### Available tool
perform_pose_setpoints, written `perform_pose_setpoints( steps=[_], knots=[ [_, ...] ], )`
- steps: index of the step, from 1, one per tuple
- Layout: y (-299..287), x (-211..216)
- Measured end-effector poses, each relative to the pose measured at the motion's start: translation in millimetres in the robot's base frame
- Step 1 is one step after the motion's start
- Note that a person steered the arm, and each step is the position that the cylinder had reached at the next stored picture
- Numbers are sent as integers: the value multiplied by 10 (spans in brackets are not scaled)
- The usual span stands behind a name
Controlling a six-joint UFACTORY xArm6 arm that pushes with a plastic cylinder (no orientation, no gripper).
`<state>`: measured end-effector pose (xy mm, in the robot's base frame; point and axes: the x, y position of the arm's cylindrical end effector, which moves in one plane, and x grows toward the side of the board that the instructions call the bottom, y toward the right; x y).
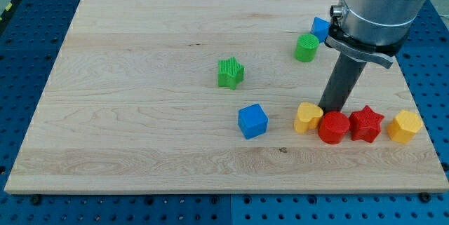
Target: Slide the green star towards blue cube
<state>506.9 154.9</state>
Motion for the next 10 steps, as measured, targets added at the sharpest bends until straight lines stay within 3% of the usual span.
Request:
perform_pose_setpoints(
  steps=[3, 5, 7, 9, 10],
  knots=[
    [-432, 0],
    [-521, -361],
    [-1033, -416],
    [-1126, -1030],
    [-1396, -1031]
  ],
)
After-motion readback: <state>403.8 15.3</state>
